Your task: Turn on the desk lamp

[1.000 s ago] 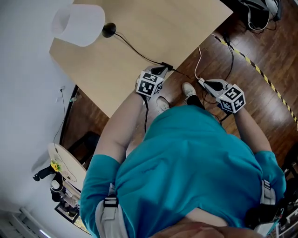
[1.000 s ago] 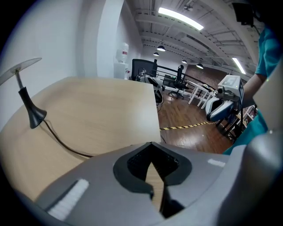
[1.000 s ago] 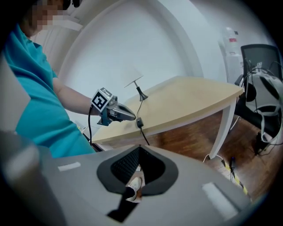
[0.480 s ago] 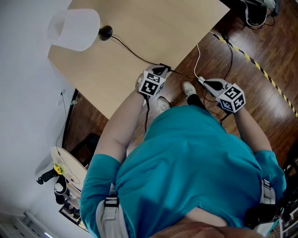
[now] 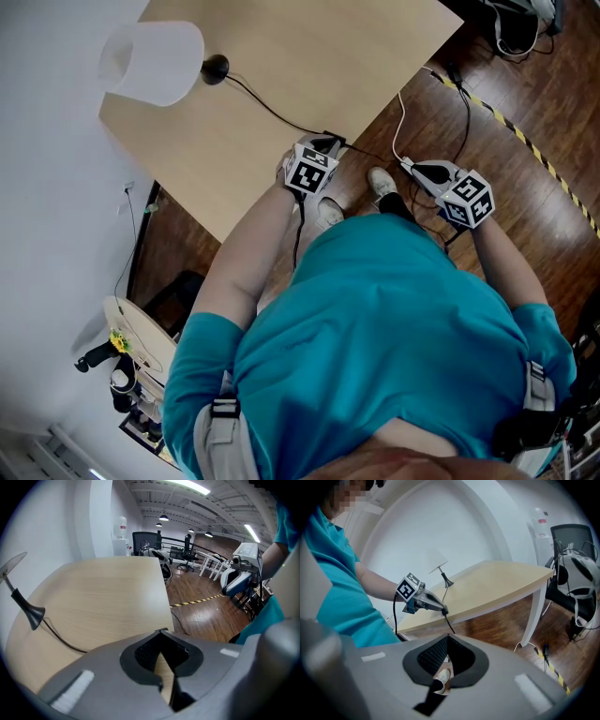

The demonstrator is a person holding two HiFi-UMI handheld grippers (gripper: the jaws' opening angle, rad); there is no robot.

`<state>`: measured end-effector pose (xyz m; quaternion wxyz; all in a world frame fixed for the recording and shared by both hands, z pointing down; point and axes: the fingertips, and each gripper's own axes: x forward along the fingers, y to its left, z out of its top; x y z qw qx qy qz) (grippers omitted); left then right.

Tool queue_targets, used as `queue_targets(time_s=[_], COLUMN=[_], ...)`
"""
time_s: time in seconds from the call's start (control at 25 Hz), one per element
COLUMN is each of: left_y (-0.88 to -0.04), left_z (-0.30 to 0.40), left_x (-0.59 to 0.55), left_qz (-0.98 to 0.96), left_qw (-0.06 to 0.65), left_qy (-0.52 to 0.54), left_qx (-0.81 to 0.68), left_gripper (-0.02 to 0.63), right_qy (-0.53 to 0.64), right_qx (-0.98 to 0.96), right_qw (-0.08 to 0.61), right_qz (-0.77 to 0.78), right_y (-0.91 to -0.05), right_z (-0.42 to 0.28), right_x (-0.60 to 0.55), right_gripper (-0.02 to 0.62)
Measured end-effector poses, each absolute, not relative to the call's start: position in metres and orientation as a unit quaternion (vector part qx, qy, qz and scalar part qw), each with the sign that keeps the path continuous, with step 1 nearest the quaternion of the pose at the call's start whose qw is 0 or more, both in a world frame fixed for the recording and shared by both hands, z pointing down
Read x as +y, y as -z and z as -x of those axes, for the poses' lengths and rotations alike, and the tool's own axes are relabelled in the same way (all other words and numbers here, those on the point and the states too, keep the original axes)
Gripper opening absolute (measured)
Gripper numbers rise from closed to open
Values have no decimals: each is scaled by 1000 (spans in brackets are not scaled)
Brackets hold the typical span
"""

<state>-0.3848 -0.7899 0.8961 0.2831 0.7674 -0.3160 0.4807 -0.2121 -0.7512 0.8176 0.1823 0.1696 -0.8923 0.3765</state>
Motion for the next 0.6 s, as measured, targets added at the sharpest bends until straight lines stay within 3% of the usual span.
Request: queue_targets(time_s=[0.44, 0.6], left_y=[-896, -895], left_z=[385, 382], left_x=[-788, -789], left_qz=[-760, -760], left_qw=[237, 166], left_qy=[-512, -548], left_qx=[-323, -307], left_gripper=[2, 0], right_qy=[-378, -379], right_qx=[-892, -891], right_qw=[185, 185], right_qz=[-167, -167], right_y=[-820, -820], right_z=[212, 211], right_x=[-745, -745], right_gripper=[2, 2])
